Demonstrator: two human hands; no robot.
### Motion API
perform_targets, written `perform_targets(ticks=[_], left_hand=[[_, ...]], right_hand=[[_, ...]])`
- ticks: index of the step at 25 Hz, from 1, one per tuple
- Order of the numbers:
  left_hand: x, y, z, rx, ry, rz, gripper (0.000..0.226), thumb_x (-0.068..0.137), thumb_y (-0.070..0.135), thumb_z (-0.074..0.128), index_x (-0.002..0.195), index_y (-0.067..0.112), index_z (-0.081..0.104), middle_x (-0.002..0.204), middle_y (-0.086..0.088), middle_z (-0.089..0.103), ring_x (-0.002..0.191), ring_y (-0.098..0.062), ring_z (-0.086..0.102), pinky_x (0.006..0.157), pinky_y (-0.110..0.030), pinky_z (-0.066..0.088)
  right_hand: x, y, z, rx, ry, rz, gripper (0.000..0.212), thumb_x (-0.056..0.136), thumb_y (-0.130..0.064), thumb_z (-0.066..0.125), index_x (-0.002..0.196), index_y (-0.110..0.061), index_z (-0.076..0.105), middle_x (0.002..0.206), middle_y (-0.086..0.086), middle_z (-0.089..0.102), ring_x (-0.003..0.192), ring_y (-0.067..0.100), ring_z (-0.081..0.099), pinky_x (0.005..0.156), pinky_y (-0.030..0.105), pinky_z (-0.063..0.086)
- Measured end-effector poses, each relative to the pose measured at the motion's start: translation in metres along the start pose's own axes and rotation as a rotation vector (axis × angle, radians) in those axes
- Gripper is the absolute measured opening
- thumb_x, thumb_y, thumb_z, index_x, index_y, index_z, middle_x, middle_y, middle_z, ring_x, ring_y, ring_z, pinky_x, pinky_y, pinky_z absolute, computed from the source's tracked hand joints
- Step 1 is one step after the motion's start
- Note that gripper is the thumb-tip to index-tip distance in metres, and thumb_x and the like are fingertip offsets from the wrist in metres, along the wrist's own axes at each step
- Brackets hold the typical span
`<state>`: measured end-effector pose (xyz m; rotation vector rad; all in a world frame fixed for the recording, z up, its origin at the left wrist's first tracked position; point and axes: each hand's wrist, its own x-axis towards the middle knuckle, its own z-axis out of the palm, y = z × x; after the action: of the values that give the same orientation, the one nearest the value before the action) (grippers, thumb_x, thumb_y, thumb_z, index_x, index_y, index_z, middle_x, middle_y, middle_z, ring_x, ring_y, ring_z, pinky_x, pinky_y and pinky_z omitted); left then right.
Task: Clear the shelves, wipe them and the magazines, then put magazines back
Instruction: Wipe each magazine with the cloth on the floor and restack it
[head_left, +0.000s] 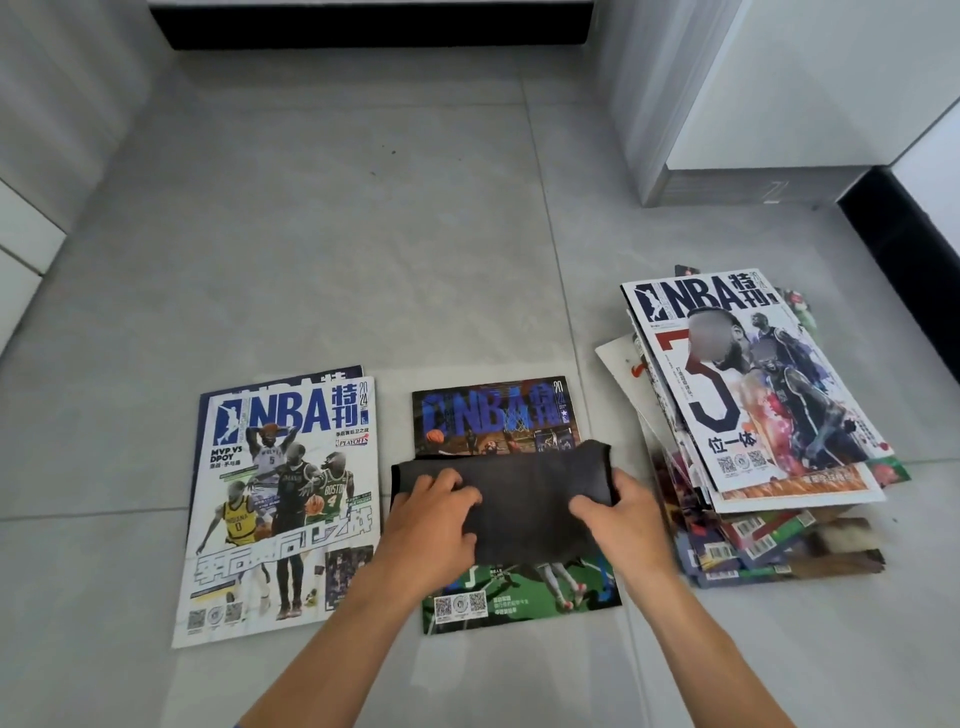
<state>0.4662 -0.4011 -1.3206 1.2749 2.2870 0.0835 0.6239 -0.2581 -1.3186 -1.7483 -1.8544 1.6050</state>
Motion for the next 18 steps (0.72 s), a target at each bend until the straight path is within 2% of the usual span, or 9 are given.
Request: perform_targets(ticks=[2,4,5,7,8,11,13,15,18], left_hand=[[0.005,0.006,-0.021,-0.174,-0.017,0.067,0.071,0.082,0.039,0.072,0.144,0.034,0.038,0.148,0.011,0.038,0.134,-0.014,0.035,0.113,-0.039,0.033],[0.006,0.008,-0.044,-0.550,-0.119,0.162,0.089,0.071,0.036,0.084,0.145,0.039,0.036,0.151,0.014,0.036,0.138,-0.007,0.033,0.115,-0.034,0.029],[0.004,0.007,-0.053,-0.780,-0.180,0.196,0.085,0.069,0.028,0.087,0.141,0.035,0.044,0.147,0.010,0.045,0.134,-0.007,0.042,0.112,-0.032,0.035],[0.000,0.009,-0.067,-1.136,-0.243,0.201,0.057,0.072,0.007,0.084,0.123,0.014,0.060,0.118,-0.004,0.068,0.109,-0.016,0.064,0.096,-0.033,0.051],[-0.001,0.014,-0.069,-1.242,-0.189,0.151,0.045,0.074,0.000,0.081,0.114,0.010,0.062,0.102,-0.007,0.073,0.096,-0.020,0.068,0.085,-0.033,0.056],[0.001,0.026,-0.067,-1.485,0.072,-0.141,0.055,0.081,-0.006,0.072,0.118,0.033,0.058,0.089,-0.005,0.076,0.083,-0.020,0.072,0.066,-0.026,0.057],[0.001,0.025,-0.060,-1.490,0.106,-0.172,0.066,0.081,-0.010,0.070,0.120,0.043,0.059,0.100,-0.008,0.075,0.091,-0.019,0.073,0.073,-0.028,0.058],[-0.002,0.020,-0.058,-1.303,0.064,-0.116,0.067,0.077,-0.012,0.070,0.118,0.040,0.063,0.111,-0.004,0.071,0.097,-0.017,0.070,0.080,-0.030,0.059],[-0.003,0.015,-0.061,-0.794,0.065,-0.066,0.053,0.076,-0.001,0.074,0.113,0.035,0.065,0.113,0.008,0.060,0.100,-0.008,0.061,0.084,-0.021,0.052]], right_hand=[[-0.018,-0.027,-0.014,0.054,-0.246,-0.112,0.031,0.080,0.003,0.069,0.098,-0.022,0.068,0.083,-0.005,0.074,0.083,0.013,0.070,0.064,0.023,0.054],[-0.027,-0.049,-0.030,0.063,-0.467,-0.185,0.041,0.077,0.010,0.072,0.103,-0.022,0.069,0.092,-0.004,0.076,0.089,0.013,0.071,0.072,0.027,0.058],[-0.029,-0.059,-0.035,0.082,-0.543,-0.197,0.045,0.074,0.010,0.075,0.105,-0.022,0.069,0.097,-0.002,0.076,0.092,0.014,0.072,0.076,0.029,0.058],[-0.024,-0.069,-0.038,0.231,-0.548,-0.168,0.052,0.064,0.001,0.081,0.110,-0.019,0.067,0.105,0.004,0.076,0.095,0.017,0.072,0.079,0.032,0.057],[-0.017,-0.070,-0.038,0.367,-0.497,-0.103,0.054,0.062,-0.008,0.083,0.113,-0.017,0.067,0.110,0.010,0.074,0.095,0.020,0.072,0.081,0.035,0.056],[-0.012,-0.064,-0.029,0.666,-0.448,0.147,0.049,0.080,-0.041,0.073,0.119,-0.014,0.063,0.103,0.016,0.074,0.088,0.026,0.070,0.079,0.039,0.054],[-0.019,-0.049,-0.019,0.646,-0.422,0.137,0.053,0.079,-0.033,0.072,0.128,-0.021,0.055,0.103,0.014,0.075,0.093,0.029,0.072,0.081,0.041,0.053],[-0.026,-0.041,-0.013,0.595,-0.338,-0.003,0.065,0.075,-0.009,0.078,0.131,-0.031,0.053,0.103,0.011,0.076,0.097,0.023,0.072,0.082,0.034,0.053],[-0.031,-0.038,-0.010,0.110,-0.247,-0.313,0.062,0.079,0.004,0.074,0.122,-0.038,0.059,0.105,-0.014,0.070,0.099,0.006,0.068,0.083,0.023,0.054]])
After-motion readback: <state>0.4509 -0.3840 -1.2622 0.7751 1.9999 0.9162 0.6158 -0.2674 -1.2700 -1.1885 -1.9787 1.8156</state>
